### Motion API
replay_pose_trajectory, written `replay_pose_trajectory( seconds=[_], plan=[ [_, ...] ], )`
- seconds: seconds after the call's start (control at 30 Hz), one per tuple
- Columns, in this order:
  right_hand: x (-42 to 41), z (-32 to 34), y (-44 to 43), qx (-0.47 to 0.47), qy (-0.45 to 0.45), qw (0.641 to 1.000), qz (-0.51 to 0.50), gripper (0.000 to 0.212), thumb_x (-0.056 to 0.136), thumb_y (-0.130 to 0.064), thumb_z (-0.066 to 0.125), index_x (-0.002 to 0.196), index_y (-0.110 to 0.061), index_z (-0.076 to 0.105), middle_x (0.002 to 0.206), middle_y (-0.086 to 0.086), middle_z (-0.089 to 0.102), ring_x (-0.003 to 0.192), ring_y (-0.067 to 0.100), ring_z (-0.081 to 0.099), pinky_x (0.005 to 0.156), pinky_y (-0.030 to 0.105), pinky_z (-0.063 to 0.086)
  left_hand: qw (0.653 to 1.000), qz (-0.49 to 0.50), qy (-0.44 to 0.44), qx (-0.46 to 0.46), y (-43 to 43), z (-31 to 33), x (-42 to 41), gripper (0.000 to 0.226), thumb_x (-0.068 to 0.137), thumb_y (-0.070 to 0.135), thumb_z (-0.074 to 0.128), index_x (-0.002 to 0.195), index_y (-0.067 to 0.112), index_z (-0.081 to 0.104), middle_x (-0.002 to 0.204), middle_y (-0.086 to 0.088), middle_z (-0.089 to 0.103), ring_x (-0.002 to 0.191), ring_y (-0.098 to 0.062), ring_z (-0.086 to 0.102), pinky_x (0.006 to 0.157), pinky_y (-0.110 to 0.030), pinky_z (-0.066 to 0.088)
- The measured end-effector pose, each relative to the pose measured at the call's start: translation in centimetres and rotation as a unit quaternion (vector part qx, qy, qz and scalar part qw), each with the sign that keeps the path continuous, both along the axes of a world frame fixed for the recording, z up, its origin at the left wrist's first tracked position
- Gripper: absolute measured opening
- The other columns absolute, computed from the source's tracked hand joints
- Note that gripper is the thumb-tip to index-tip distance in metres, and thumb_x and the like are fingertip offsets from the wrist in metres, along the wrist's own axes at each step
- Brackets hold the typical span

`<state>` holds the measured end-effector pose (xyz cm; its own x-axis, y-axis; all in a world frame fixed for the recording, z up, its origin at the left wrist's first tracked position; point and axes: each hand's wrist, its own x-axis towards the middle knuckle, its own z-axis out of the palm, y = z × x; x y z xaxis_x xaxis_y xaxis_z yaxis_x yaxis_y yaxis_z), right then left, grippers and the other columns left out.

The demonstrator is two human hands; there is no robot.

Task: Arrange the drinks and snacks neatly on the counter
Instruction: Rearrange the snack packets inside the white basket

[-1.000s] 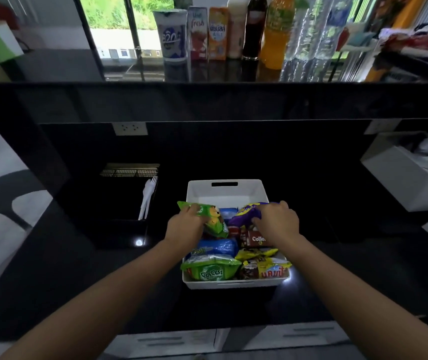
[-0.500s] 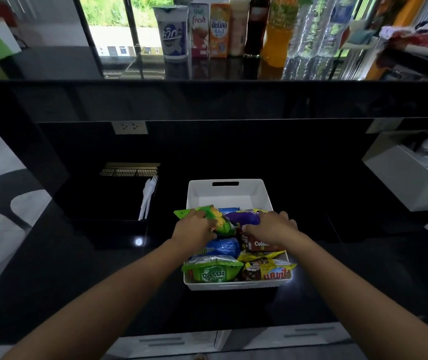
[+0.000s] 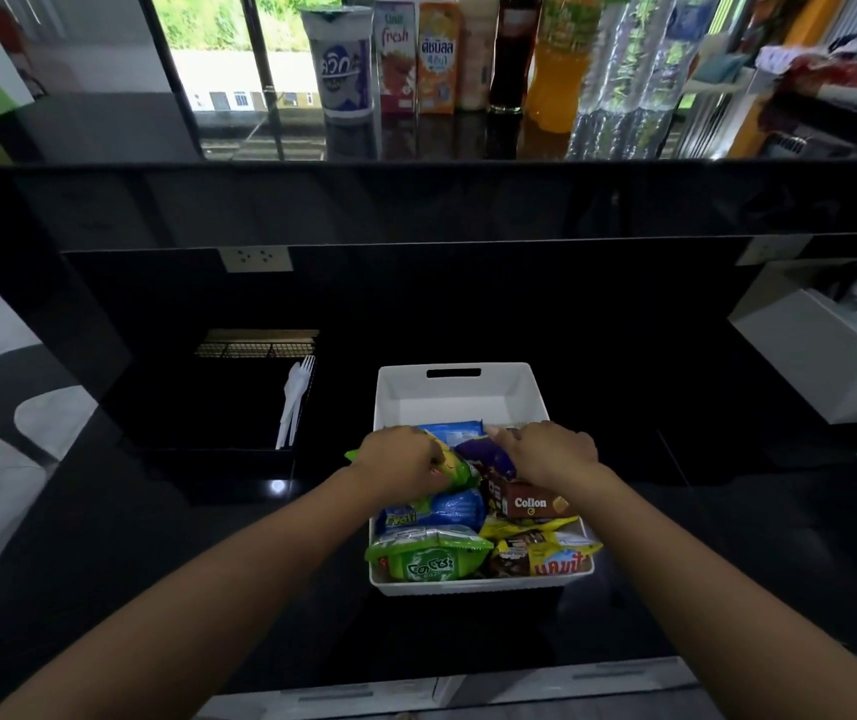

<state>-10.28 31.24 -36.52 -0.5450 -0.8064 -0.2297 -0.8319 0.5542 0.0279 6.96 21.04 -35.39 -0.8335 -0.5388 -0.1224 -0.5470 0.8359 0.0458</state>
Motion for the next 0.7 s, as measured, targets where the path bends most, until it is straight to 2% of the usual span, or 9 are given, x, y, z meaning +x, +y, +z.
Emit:
replay_pose_trajectory(
  seconds=[0.17, 0.27, 0.33, 0.4, 0.43, 0.5, 0.6, 0.67, 0.7],
  plan=[
    [-0.8, -1.2, -1.0, 0.001, -0.014, 1.000, -0.016, 0.063, 0.092, -0.064, 0.020, 0.122, -0.024, 0.059, 0.121, 0.008, 0.060, 0.108, 0.029, 0.055, 0.077, 0.037, 0.035, 0.999, -0.008, -0.037, 0.017, -0.4, -0.9, -0.8, 0.057, 0.082, 0.058, 0.053, 0.128, 0.025, 0.053, 0.125, -0.003, 0.057, 0.117, -0.024, 0.053, 0.087, -0.036, 0.046],
    [-1.4, -1.5, -1.7, 0.019, -0.030, 0.999, -0.008, 0.063, 0.094, -0.061, 0.019, 0.124, -0.021, 0.057, 0.122, 0.010, 0.060, 0.108, 0.029, 0.056, 0.081, 0.037, 0.038, 0.998, -0.005, -0.054, 0.038, -1.1, -1.2, -1.1, 0.055, 0.082, 0.063, 0.050, 0.118, 0.024, 0.060, 0.119, -0.004, 0.057, 0.113, -0.024, 0.053, 0.087, -0.035, 0.044],
    [-2.2, -1.0, -2.5, 0.035, -0.058, 0.998, -0.006, 0.059, 0.097, -0.055, 0.020, 0.124, -0.017, 0.057, 0.119, 0.012, 0.061, 0.105, 0.029, 0.057, 0.084, 0.037, 0.042, 0.996, 0.010, -0.027, 0.088, -1.9, -1.2, -1.2, 0.048, 0.086, 0.060, 0.046, 0.105, 0.021, 0.066, 0.106, -0.006, 0.061, 0.102, -0.023, 0.059, 0.082, -0.034, 0.048],
    [-3.1, -0.2, -3.2, 0.045, -0.109, 0.993, -0.012, 0.052, 0.098, -0.049, 0.029, 0.114, -0.012, 0.061, 0.107, 0.012, 0.064, 0.096, 0.028, 0.060, 0.082, 0.035, 0.046, 0.992, 0.023, 0.003, 0.122, -2.9, -1.1, -1.4, 0.044, 0.092, 0.053, 0.043, 0.100, 0.018, 0.069, 0.100, -0.007, 0.063, 0.093, -0.024, 0.062, 0.074, -0.033, 0.049],
    [-3.5, 0.1, -3.6, 0.047, -0.125, 0.991, -0.016, 0.046, 0.097, -0.046, 0.036, 0.106, -0.011, 0.064, 0.102, 0.012, 0.065, 0.092, 0.027, 0.061, 0.078, 0.034, 0.046, 0.992, 0.028, 0.013, 0.123, -3.5, -1.0, -1.6, 0.042, 0.093, 0.050, 0.042, 0.103, 0.019, 0.069, 0.102, -0.006, 0.063, 0.094, -0.024, 0.061, 0.074, -0.033, 0.049],
    [-3.8, 0.4, -4.4, 0.041, -0.096, 0.995, -0.001, 0.038, 0.095, -0.041, 0.046, 0.095, -0.008, 0.064, 0.099, 0.011, 0.067, 0.082, 0.024, 0.060, 0.069, 0.031, 0.044, 0.992, 0.040, 0.030, 0.119, -4.7, -0.9, -2.1, 0.037, 0.095, 0.045, 0.042, 0.111, 0.022, 0.066, 0.113, -0.003, 0.061, 0.102, -0.023, 0.058, 0.080, -0.034, 0.049],
    [-3.4, 0.2, -5.7, 0.032, -0.051, 0.998, 0.028, 0.033, 0.094, -0.035, 0.052, 0.090, -0.007, 0.067, 0.093, 0.010, 0.067, 0.071, 0.020, 0.055, 0.062, 0.030, 0.041, 0.988, 0.053, 0.054, 0.134, -6.5, -1.2, -3.1, 0.034, 0.097, 0.037, 0.042, 0.118, 0.021, 0.064, 0.122, -0.005, 0.062, 0.110, -0.025, 0.057, 0.087, -0.035, 0.049],
    [-3.5, -0.2, -6.6, 0.013, -0.073, 0.996, 0.049, 0.027, 0.091, -0.030, 0.057, 0.087, -0.007, 0.070, 0.091, 0.007, 0.067, 0.073, 0.019, 0.058, 0.063, 0.030, 0.046, 0.986, 0.067, 0.055, 0.139, -7.4, -1.5, -3.6, 0.034, 0.098, 0.033, 0.043, 0.121, 0.019, 0.062, 0.127, -0.005, 0.061, 0.115, -0.025, 0.056, 0.091, -0.036, 0.048],
    [-3.5, -0.4, -7.0, -0.004, -0.102, 0.993, 0.053, 0.024, 0.091, -0.026, 0.058, 0.090, -0.007, 0.073, 0.094, 0.006, 0.069, 0.078, 0.020, 0.061, 0.068, 0.032, 0.051, 0.986, 0.076, 0.050, 0.139, -7.8, -1.7, -3.7, 0.034, 0.097, 0.031, 0.044, 0.123, 0.019, 0.061, 0.130, -0.005, 0.060, 0.117, -0.025, 0.054, 0.093, -0.035, 0.047]
  ],
)
